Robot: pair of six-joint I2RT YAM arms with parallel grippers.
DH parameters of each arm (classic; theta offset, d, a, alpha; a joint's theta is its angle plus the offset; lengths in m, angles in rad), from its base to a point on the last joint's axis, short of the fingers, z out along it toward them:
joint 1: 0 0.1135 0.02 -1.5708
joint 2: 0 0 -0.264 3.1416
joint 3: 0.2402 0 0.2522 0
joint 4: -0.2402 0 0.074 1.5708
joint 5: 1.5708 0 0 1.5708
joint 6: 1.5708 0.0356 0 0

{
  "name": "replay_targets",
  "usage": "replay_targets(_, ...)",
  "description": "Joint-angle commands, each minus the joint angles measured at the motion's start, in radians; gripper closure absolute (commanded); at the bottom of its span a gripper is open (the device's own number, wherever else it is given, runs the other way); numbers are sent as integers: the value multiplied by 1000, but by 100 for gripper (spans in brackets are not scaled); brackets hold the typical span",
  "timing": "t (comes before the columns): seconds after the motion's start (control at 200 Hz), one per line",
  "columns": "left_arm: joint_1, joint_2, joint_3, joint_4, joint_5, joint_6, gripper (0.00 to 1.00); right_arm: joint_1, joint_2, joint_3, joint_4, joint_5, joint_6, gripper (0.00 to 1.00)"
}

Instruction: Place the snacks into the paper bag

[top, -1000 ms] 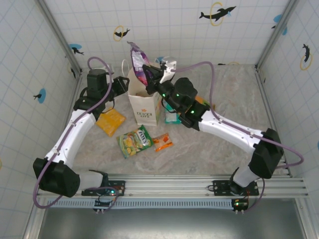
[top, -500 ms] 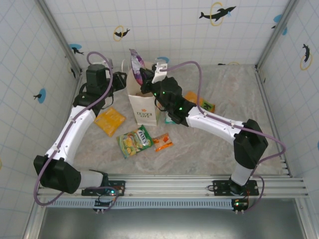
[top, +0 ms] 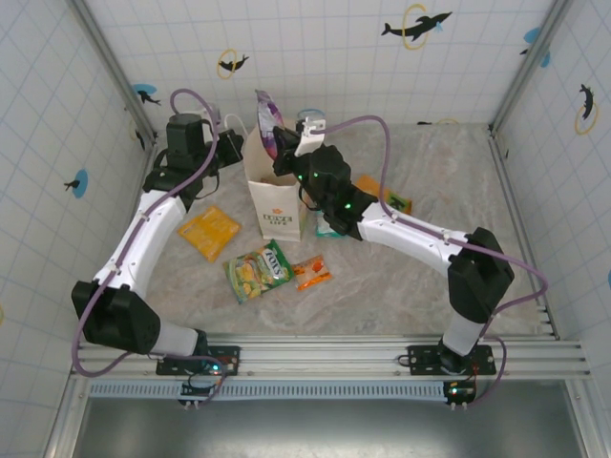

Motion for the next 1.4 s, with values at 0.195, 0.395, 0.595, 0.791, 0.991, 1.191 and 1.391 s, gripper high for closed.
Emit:
replay_targets(0.195,6,7,32,48,43,-9,100,-11,16,18,17,17,44,100)
replay_targets(0.395,6,2,28,47,45,-10,100,-12,23,19,-6,5,74,94)
replay_targets(0.595,6,-3,28,40,40,-3,100,-12,-2,18,-28,-7,77,66)
replay_targets(0.791,6,-6,18,37,29,1,100,-9,-81,-45,-24,-34,70,67)
replay_targets(0.991,6,-12,19,27,27,11,100,-13,-219,-184,-132,-116,72,65)
replay_targets(1.191,7,-17,8,23,21,14,100,-14,-374,-378,-250,-204,157,67)
replay_targets(1.391,7,-33,-26,40,16,6,100,-33,-476,-565,-398,-271,258,67)
